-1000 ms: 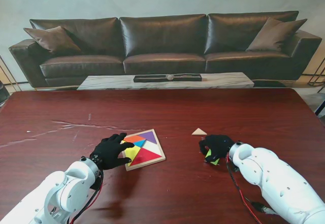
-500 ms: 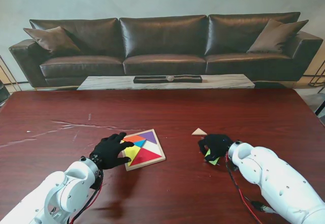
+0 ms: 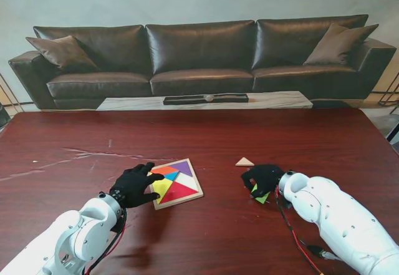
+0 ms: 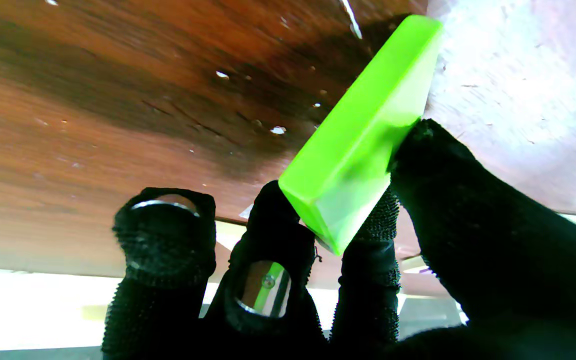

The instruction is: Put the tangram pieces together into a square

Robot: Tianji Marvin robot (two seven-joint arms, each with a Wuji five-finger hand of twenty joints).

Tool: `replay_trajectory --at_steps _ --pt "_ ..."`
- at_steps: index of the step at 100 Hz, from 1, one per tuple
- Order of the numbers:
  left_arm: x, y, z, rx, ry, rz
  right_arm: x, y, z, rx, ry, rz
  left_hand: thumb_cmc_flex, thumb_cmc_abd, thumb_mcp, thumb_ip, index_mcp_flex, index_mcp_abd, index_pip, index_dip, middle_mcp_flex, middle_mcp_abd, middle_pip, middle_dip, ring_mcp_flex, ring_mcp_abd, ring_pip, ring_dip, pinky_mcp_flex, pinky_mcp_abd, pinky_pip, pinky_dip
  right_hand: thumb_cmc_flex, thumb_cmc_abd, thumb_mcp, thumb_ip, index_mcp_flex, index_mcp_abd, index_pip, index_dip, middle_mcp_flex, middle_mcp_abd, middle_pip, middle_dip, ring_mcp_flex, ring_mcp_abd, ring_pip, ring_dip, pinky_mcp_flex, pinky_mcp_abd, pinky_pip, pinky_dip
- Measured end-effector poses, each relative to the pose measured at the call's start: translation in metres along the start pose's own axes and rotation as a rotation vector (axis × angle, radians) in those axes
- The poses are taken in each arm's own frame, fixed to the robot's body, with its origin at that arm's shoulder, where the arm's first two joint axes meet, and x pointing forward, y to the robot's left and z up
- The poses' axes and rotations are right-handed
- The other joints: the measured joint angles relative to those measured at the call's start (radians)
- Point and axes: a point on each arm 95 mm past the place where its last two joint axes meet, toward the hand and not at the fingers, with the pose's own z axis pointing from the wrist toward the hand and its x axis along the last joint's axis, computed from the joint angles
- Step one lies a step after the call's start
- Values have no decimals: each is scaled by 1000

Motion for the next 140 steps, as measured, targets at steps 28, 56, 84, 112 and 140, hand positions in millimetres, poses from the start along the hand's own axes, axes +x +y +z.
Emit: replay_trajectory --at_steps 28,56,84,112,140 --pt "-1 0 -1 7 -7 9 4 4 3 -11 22 6 0 -7 11 0 0 0 0 0 1 0 16 8 12 -2 16 0 6 0 16 -1 0 -2 115 9 -33 -41 47 50 71 -46 1 57 59 -58 9 26 23 -50 62 49" --pt "-2 0 -1 11 -10 10 6 6 7 -18 42 42 0 -7 31 0 0 0 0 0 2 0 42 9 52 -14 18 0 7 -1 20 -12 17 0 199 10 -51 -80 34 194 99 -73 27 71 109 -138 15 -77 30 -40 111 77" --pt "-3 0 -1 11 -14 13 9 1 7 48 69 142 0 -7 41 0 0 0 1 0 2 0 52 9 52 -14 18 0 7 -1 22 -12 53 39 222 80 -50 -88 28 250 84 -21 51 117 107 -172 -3 -66 34 -24 118 79" --pt "-3 0 -2 8 -16 15 8 -5 8 53 62 152 -1 -7 42 0 0 0 1 0 2 0 53 9 52 -15 18 0 7 -1 22 -13 64 45 222 98 -85 -87 12 319 75 -13 46 191 101 -174 20 13 34 -24 118 79" --pt "-3 1 -1 8 -15 -17 8 -5 9 77 44 134 11 79 -111 0 -28 0 -9 -10 2 0 53 5 52 -21 18 0 7 -7 22 -13 64 114 180 97 -213 -86 -14 370 24 -54 42 313 62 -238 40 41 4 90 -29 5"
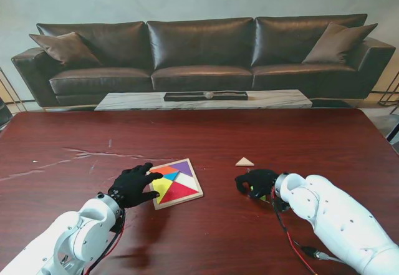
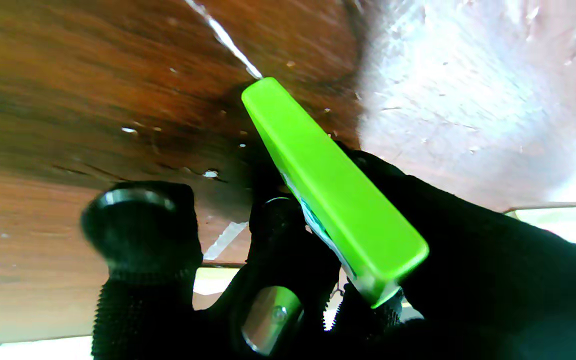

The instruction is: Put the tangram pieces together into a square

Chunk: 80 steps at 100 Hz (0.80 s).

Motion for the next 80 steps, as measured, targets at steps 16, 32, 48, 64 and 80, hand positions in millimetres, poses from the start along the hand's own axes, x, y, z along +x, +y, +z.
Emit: replay_trajectory --at_steps 16,32,48,64,80 --pt "0 0 0 -2 -3 -17 -1 1 1 -6 -3 -16 0 18 -23 0 -8 0 -3 0 0 0 -1 0 0 -1 -1 0 0 -7 0 0 0 61 -44 -31 -56 -1 0 -2 -48 -40 0 15 -32 -18 -10 -140 -57 100 -117 -256" --pt "0 1 0 -6 -3 -18 -2 1 0 -15 -4 -18 0 18 -31 0 -8 0 -13 0 0 0 -4 0 0 -1 -2 0 0 -7 -1 0 0 115 -102 -38 -93 -1 3 -30 -97 -61 0 26 -58 -26 -37 -255 -101 148 -135 -329" --pt "0 1 0 -8 -3 -24 -5 2 -1 -10 -5 -4 0 29 -41 0 -8 0 -15 0 0 0 -12 0 0 -2 -12 0 0 -7 -1 0 -1 124 -114 -37 -148 12 14 -62 -155 -55 -9 37 -98 -21 -56 -354 -129 182 -109 -338" --pt "-1 1 0 -8 -4 -22 -6 2 -1 -1 -4 14 0 29 -41 0 -8 0 -16 0 0 0 -14 0 -1 -2 -13 0 0 -7 -1 0 1 124 -124 -8 -155 12 14 0 -170 -56 -13 99 -114 -20 -56 -197 -162 153 -89 -171" --pt "-1 1 0 -10 -5 -16 -7 1 -2 1 -13 43 0 29 -41 0 -7 0 -16 0 0 0 -14 0 -1 -3 -13 0 0 -7 -1 0 43 145 -182 13 -134 12 14 76 -170 -57 -25 155 -127 -14 -38 -95 -211 140 -62 -59"
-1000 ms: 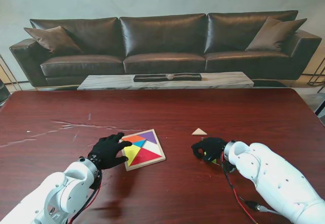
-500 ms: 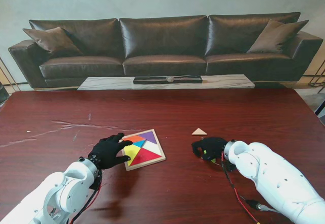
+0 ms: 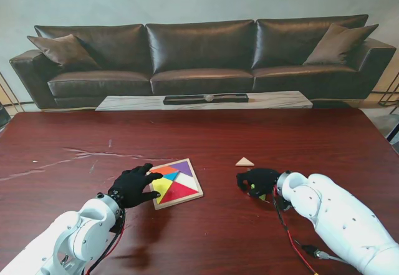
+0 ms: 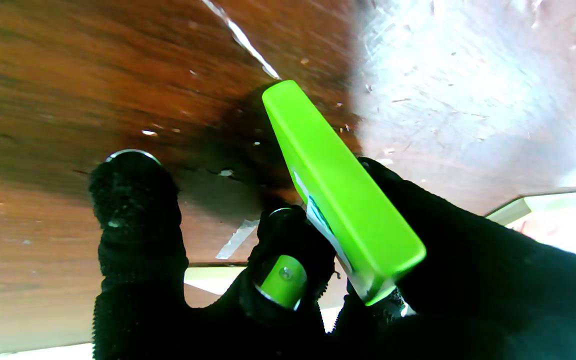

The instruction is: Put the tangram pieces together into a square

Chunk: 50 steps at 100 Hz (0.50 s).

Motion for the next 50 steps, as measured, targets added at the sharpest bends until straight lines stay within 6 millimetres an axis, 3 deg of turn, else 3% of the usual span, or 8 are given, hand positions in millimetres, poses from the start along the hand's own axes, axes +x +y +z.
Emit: replay_trajectory --at_steps 26,33,40,50 --pt "0 0 0 -6 -2 -1 -1 -1 0 -22 0 34 0 0 0 0 1 0 0 0 0 0 0 0 0 -1 0 0 0 0 -10 0 32 22 -46 4 33 7 -4 60 -20 8 -14 33 -22 14 6 27 -30 -1 2 40" --pt "0 1 0 -10 -6 -1 -2 -1 0 -35 -1 58 0 0 0 0 2 0 0 0 0 0 0 0 0 -1 0 0 0 0 -12 0 41 46 -84 6 33 25 -9 74 -38 23 -21 47 -37 17 -11 -73 -5 -1 2 31" --pt "-1 1 0 -13 -8 1 -2 -2 0 -47 -1 73 0 0 -11 0 2 -1 0 0 0 0 0 0 0 -1 0 0 0 0 -12 0 41 53 -92 6 65 37 -11 102 -39 33 -23 49 -37 17 -21 -201 62 -27 1 -42" --pt "-1 1 0 -16 -9 1 -1 -3 1 -58 8 68 0 0 -11 0 3 -3 0 0 0 0 0 0 0 -1 0 0 0 0 -12 0 41 53 -93 6 74 44 -12 112 -39 39 -24 49 -37 18 -27 -247 112 -37 -5 -81"
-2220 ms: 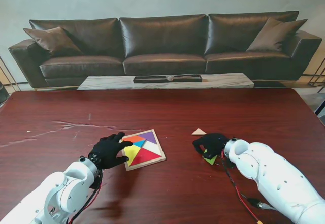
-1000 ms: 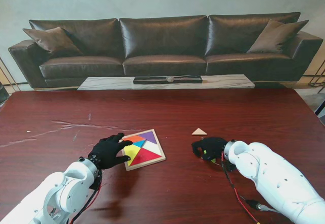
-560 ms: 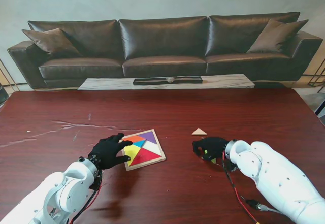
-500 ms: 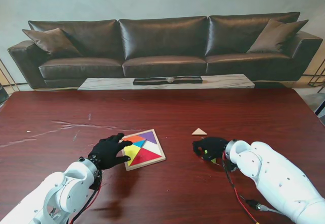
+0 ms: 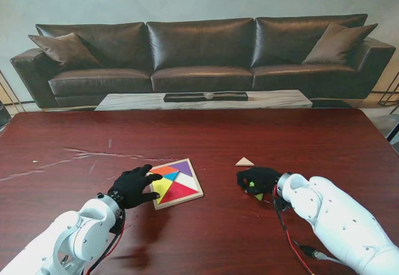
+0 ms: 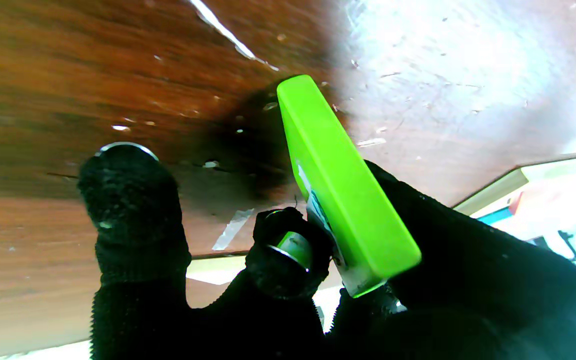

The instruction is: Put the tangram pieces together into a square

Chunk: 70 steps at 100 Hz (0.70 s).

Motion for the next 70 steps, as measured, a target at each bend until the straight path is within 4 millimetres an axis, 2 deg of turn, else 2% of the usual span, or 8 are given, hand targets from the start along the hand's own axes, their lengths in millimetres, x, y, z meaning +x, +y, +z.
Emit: replay_trajectory --at_steps 8,17,27,70 --pt "0 0 0 0 0 0 0 0 0 2 3 -6 0 0 0 0 0 -1 0 1 0 0 0 0 0 0 0 0 0 0 0 0 0 0 0 0 38 6 -2 1 0 1 0 0 0 0 0 -2 0 0 -16 -11" --pt "0 0 0 0 0 -1 0 1 1 6 2 -11 0 0 0 0 0 -1 0 1 0 0 0 0 0 0 0 0 0 0 0 0 0 -1 0 0 63 6 -25 58 2 1 0 1 0 0 0 -12 0 1 -21 -11" --pt "0 0 0 -1 -1 -1 -2 1 2 -29 -5 -1 0 14 -10 0 0 -1 0 1 0 0 0 0 0 -1 0 0 0 0 -2 0 9 -23 0 0 99 6 -42 61 3 1 0 1 4 1 -13 -12 0 1 -21 -11" --pt "0 1 1 -7 -5 0 3 2 4 -112 3 106 0 14 -10 0 0 -1 0 1 0 0 -1 0 0 -1 0 0 0 0 -11 0 11 -24 0 0 100 6 -45 73 3 3 -2 2 4 9 -14 -12 0 1 -21 -11"
